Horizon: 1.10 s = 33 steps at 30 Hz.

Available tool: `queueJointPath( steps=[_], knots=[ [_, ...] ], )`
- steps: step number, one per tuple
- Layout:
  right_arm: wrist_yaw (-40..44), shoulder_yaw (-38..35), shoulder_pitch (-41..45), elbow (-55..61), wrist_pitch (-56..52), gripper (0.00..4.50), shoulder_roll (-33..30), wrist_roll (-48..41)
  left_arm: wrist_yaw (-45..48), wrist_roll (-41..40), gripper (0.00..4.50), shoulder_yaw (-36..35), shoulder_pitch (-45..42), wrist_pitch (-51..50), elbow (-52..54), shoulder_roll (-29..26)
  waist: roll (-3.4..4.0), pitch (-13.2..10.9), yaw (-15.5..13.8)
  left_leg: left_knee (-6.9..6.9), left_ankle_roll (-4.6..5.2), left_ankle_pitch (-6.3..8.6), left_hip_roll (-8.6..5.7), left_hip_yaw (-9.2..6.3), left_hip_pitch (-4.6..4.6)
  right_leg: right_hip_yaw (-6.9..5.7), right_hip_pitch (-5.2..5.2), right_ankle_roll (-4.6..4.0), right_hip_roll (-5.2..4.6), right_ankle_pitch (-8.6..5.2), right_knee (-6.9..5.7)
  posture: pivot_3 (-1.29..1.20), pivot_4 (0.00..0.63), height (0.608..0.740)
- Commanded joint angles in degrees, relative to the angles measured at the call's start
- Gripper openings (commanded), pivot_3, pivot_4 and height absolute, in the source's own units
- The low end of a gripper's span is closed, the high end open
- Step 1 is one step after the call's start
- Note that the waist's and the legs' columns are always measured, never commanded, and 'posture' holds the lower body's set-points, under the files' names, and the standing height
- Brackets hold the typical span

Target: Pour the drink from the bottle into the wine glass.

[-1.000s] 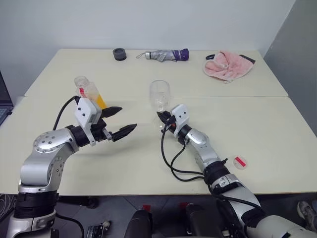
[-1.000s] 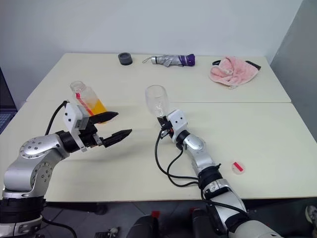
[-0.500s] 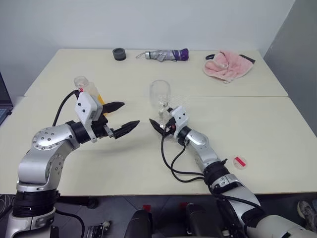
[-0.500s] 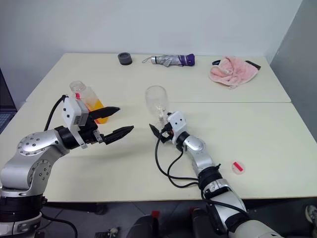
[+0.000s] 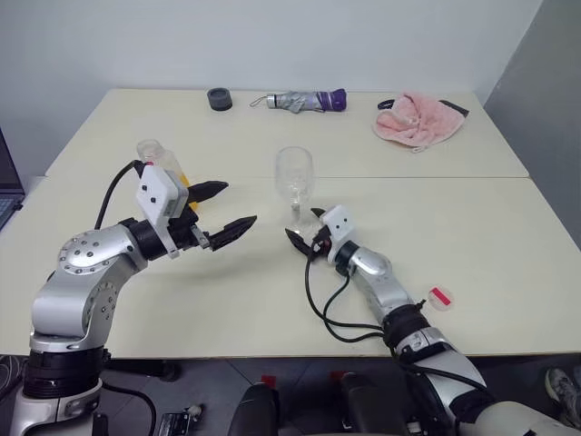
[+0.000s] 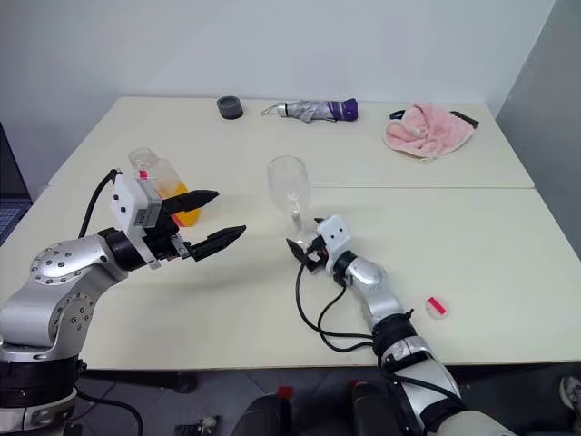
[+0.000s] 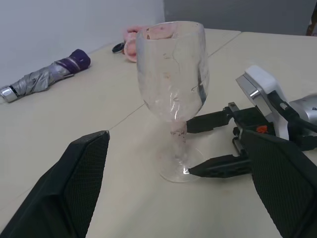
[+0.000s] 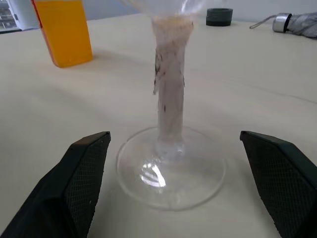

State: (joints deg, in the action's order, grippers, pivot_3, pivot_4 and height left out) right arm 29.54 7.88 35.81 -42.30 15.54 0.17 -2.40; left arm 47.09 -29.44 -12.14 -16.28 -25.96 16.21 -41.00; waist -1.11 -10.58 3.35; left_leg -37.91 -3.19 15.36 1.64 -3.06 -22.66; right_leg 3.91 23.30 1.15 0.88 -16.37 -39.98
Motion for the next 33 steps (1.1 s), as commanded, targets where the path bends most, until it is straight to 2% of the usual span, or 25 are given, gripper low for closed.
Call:
queueJointPath(
  steps=[1,4,11,17,22,33],
  knots=[
    [1.5,-0.3,-2.0,4.0,-1.0,4.47,-1.3,-0.5,-1.2,-1.5,4.5,-2.3,1.3,0.4,3.2,0.6,0.0,0.0,0.0,0.0,0.0,0.0,0.0,0.0,0.01,0.0,0.0,0.0,0.0,0.0,0.0,0.0,0.15,0.74],
    [3.7,0.7,-4.9,9.2,-3.2,4.47,-3.1,-0.7,-3.4,-0.7,4.5,-2.7,4.1,0.6,3.8,2.2,0.0,0.0,-0.1,0.0,0.0,0.0,0.02,-0.01,0.0,0.0,-0.01,0.0,-0.04,0.0,0.0,0.0,0.15,0.74],
    [14.7,4.7,-18.1,35.5,-14.3,4.47,-13.4,-4.6,-14.3,6.4,4.5,-3.9,13.3,4.8,-0.2,9.1,0.0,0.0,-0.6,-0.03,0.01,0.01,0.02,-0.1,-0.07,0.01,-0.04,0.02,-0.14,-0.01,0.08,0.0,0.15,0.74],
    [18.6,5.6,-22.4,52.1,-24.9,4.47,-19.9,-8.6,-24.2,10.5,4.5,-6.1,15.5,7.8,-4.5,15.7,-0.04,0.0,-0.7,-0.06,0.01,0.01,-0.02,-0.05,-0.01,-0.01,-0.05,0.03,-0.09,-0.01,0.05,0.0,0.15,0.74],
    [18.5,5.7,-23.3,60.3,-32.3,4.47,-22.1,-11.5,-28.7,15.2,4.5,-6.4,12.2,11.3,-10.1,14.8,-0.06,0.0,-0.9,-0.05,-0.02,-0.01,-0.01,-0.24,-0.01,-0.05,-0.07,0.02,0.04,-0.01,0.04,0.0,0.15,0.74],
    [17.1,4.1,-21.1,67.8,-42.0,4.47,-23.6,-16.8,-28.7,15.2,4.5,-7.6,2.1,12.7,-20.9,11.6,-0.07,0.0,-1.3,-0.06,-0.02,-0.01,-0.08,-0.16,-0.04,-0.17,-0.07,0.03,0.01,-0.01,0.07,0.0,0.15,0.74]
  ],
)
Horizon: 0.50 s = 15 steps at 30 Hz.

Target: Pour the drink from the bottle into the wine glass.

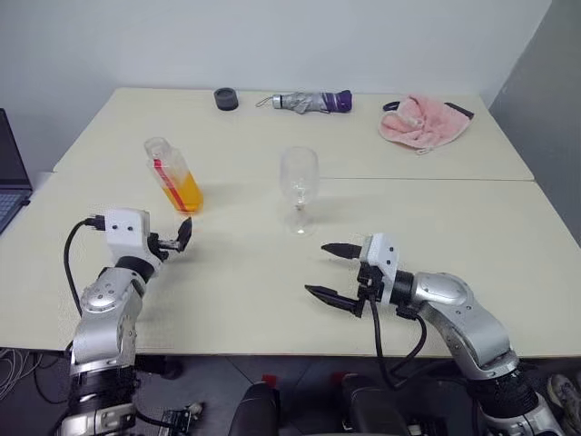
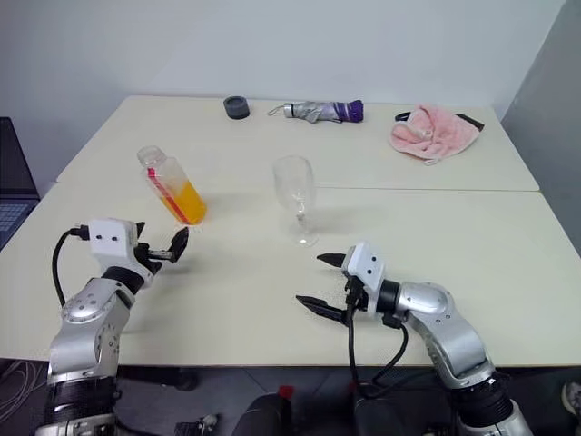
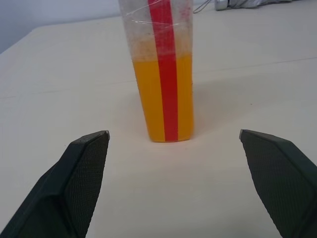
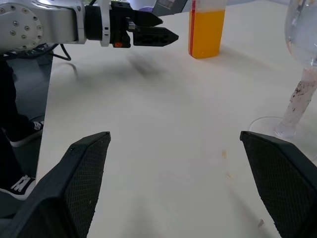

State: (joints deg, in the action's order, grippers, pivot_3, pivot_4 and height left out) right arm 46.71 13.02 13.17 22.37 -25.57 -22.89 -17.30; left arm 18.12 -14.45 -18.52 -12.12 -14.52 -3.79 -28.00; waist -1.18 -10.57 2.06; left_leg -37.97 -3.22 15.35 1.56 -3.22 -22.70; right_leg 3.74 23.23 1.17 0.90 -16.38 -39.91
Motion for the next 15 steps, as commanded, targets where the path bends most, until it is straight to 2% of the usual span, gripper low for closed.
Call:
queueJointPath(
  steps=[1,11,15],
  knots=[
    [-0.2,-1.0,1.9,3.4,-1.2,4.47,-0.6,-2.1,0.5,0.0,4.5,-1.3,-3.0,1.2,-1.6,-1.7,-0.01,0.0,0.0,0.0,0.0,0.0,0.0,0.0,0.0,0.0,0.0,0.0,0.0,0.0,-0.01,0.0,0.15,0.74],
    [-1.5,-1.2,4.2,5.5,-4.1,4.47,-0.4,-5.7,4.2,-0.5,4.5,-0.5,-10.3,2.7,-9.4,-4.3,-0.02,0.0,-0.1,0.0,0.0,0.0,-0.01,-0.01,-0.01,-0.04,0.0,0.0,0.01,0.0,0.0,0.0,0.15,0.74],
    [-1.6,-0.6,4.4,5.5,-3.3,4.47,-0.7,-5.1,6.1,0.5,4.5,0.9,-15.7,4.1,-14.9,-5.5,-0.05,0.0,-0.2,-0.03,0.0,0.0,-0.04,-0.07,-0.07,-0.13,0.01,0.0,0.02,0.0,0.0,0.0,0.15,0.74]
  ],
)
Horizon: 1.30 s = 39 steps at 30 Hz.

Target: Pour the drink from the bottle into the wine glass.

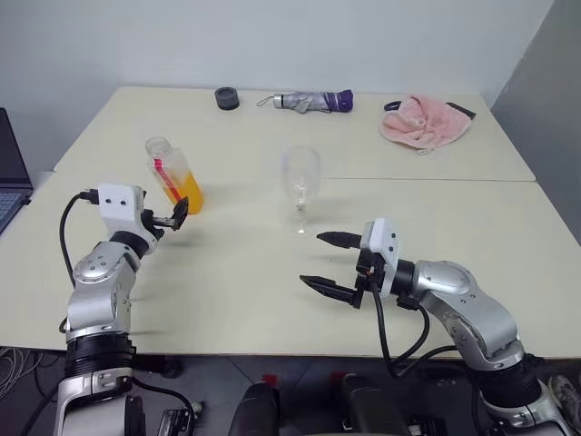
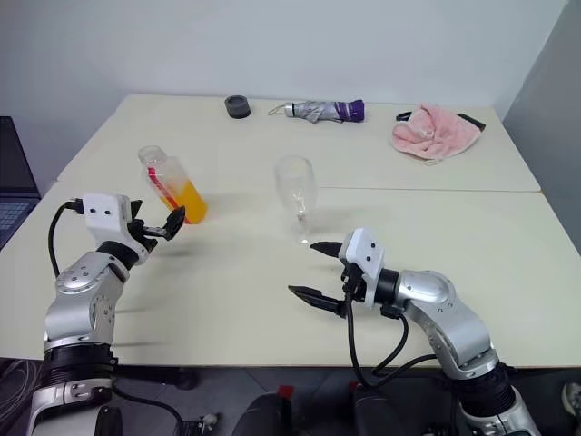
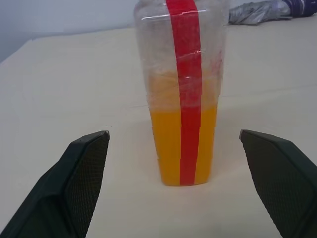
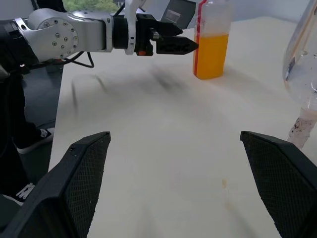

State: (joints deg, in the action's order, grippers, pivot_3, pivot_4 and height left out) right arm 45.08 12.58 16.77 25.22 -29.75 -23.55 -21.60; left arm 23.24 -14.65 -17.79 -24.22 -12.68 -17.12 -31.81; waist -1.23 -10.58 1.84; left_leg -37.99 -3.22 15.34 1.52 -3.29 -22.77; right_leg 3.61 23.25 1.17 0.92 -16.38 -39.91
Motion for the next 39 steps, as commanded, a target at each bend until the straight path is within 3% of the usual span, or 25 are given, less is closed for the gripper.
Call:
queueJointPath(
  steps=[1,20,23,30,39],
  knots=[
    [-0.1,-0.1,1.0,2.5,0.9,4.47,0.0,-0.8,1.0,0.9,4.5,0.3,-4.4,2.6,-2.6,-1.8,0.0,0.0,0.0,0.0,0.0,0.0,0.0,-0.01,0.0,0.0,0.0,0.0,0.0,0.0,-0.01,0.0,0.15,0.74],
    [-0.7,0.5,1.6,2.1,1.9,4.47,0.3,0.0,5.8,3.2,4.5,2.5,-16.7,9.1,-20.7,-3.7,-0.01,0.0,0.0,0.0,0.0,0.0,-0.02,0.0,-0.03,-0.03,0.01,0.0,0.01,0.0,-0.01,0.0,0.15,0.74],
    [-0.6,0.7,1.8,2.0,2.0,4.5,0.3,0.1,6.3,3.4,3.91,2.6,-17.9,10.4,-22.9,-3.8,-0.01,0.0,0.0,0.0,0.0,0.0,-0.03,0.01,-0.03,-0.02,0.02,0.0,0.01,0.0,0.0,0.0,0.15,0.74],
    [-1.2,0.9,2.4,2.0,3.2,4.5,0.7,0.9,7.1,3.2,1.85,2.4,-18.7,11.8,-24.9,-3.4,0.0,0.0,0.0,0.0,0.0,0.0,-0.02,0.0,-0.03,-0.02,0.02,0.0,0.01,0.0,-0.02,0.0,0.15,0.74],
    [-6.7,-0.8,4.6,2.2,4.3,4.5,3.8,2.5,7.2,1.9,1.72,1.7,-17.3,10.9,-21.9,-2.6,0.0,0.0,0.0,-0.02,0.0,0.0,-0.02,-0.01,-0.03,-0.02,0.03,0.0,0.01,0.0,-0.04,0.0,0.15,0.74]
  ],
)
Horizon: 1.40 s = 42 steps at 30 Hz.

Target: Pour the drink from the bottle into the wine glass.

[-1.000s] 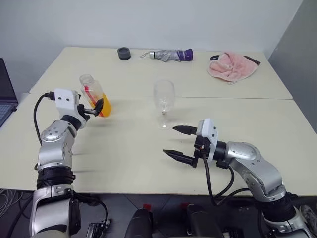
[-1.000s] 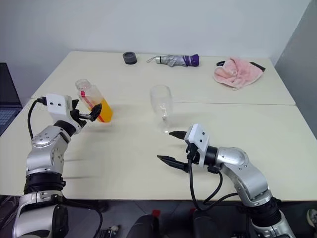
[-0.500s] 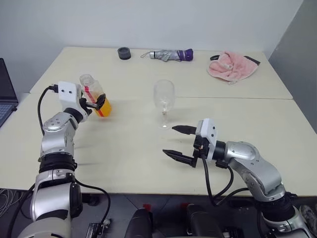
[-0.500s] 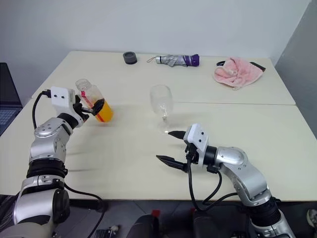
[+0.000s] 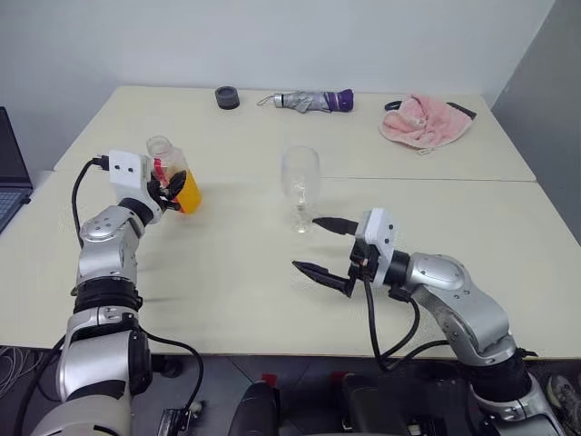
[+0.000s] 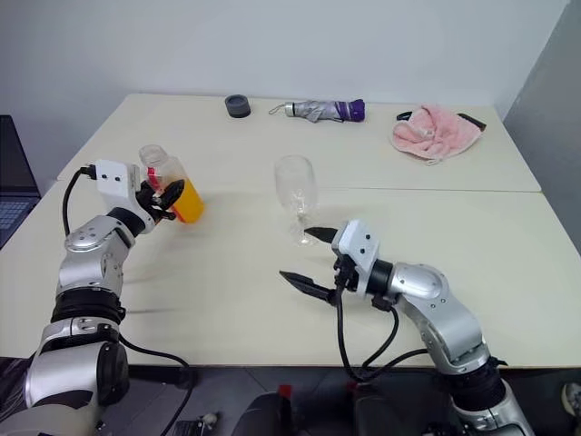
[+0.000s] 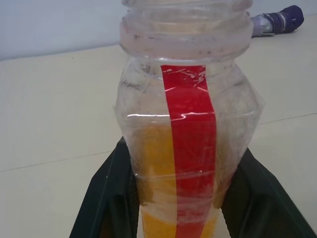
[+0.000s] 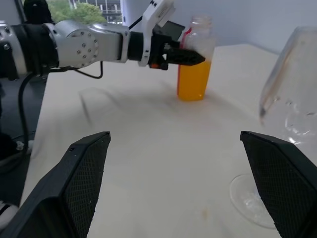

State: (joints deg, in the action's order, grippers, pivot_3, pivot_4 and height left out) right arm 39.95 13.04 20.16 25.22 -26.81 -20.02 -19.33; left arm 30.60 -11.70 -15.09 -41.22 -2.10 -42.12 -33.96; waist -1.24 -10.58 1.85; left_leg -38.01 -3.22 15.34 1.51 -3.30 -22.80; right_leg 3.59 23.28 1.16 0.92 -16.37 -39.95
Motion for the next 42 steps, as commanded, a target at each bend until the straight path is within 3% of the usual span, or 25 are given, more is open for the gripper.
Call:
queueJointPath(
  steps=[1,13,17,21,26,32,42],
  knots=[
    [-2.2,-1.3,1.1,2.4,1.4,4.5,0.6,0.5,-0.2,-1.2,1.72,-1.1,-0.1,0.3,3.3,-0.4,0.0,0.0,0.0,0.0,0.0,0.0,0.0,0.0,0.0,0.0,0.0,0.0,-0.01,0.0,0.0,0.0,0.15,0.74],
    [-4.9,-1.0,0.1,2.8,2.4,4.5,1.7,1.5,-0.3,-2.3,1.71,-1.4,0.9,-1.4,6.1,-0.1,0.0,0.0,0.0,0.0,0.0,0.0,0.01,-0.01,-0.05,0.0,0.03,0.0,-0.02,0.0,0.01,0.0,0.15,0.74],
    [-5.3,-1.4,-0.1,3.2,2.3,4.5,1.8,1.2,-0.3,-3.4,1.71,-1.1,1.8,-4.0,11.4,0.8,0.0,0.0,0.0,0.0,0.0,0.0,0.02,-0.01,-0.05,0.01,0.03,0.0,-0.03,0.0,0.01,0.0,0.15,0.74],
    [-6.0,-2.8,-1.6,5.4,1.4,4.5,1.2,0.1,1.5,-2.6,1.71,3.1,1.6,-6.5,22.6,2.7,-0.02,0.0,-0.2,-0.03,0.0,0.0,0.05,-0.12,-0.13,-0.05,0.03,0.0,-0.06,0.0,0.01,0.0,0.15,0.74],
    [-6.7,-3.5,-2.7,7.0,0.5,4.5,0.1,-0.2,2.8,1.8,1.71,9.6,-2.9,-5.3,27.3,3.0,-0.02,0.0,-0.3,-0.06,0.0,0.0,-0.01,-0.12,-0.13,-0.04,0.01,0.0,-0.1,0.0,0.01,0.0,0.15,0.74],
    [-9.1,-4.9,-2.8,8.0,-1.2,4.5,1.2,-1.3,5.0,10.6,1.69,16.5,-8.4,6.0,23.2,0.9,-0.02,0.0,0.3,0.02,0.0,0.0,-0.03,0.02,-0.03,0.05,0.03,0.0,0.03,0.0,0.0,0.0,0.15,0.74],
    [-10.9,-6.7,-1.7,7.4,-1.3,4.5,1.4,-1.6,2.2,22.0,1.69,22.4,-17.2,29.2,6.1,-1.2,-0.02,0.0,0.0,0.01,0.01,0.0,-0.08,0.04,-0.09,0.05,0.05,0.0,0.03,0.0,0.03,0.0,0.15,0.74]
  ],
)
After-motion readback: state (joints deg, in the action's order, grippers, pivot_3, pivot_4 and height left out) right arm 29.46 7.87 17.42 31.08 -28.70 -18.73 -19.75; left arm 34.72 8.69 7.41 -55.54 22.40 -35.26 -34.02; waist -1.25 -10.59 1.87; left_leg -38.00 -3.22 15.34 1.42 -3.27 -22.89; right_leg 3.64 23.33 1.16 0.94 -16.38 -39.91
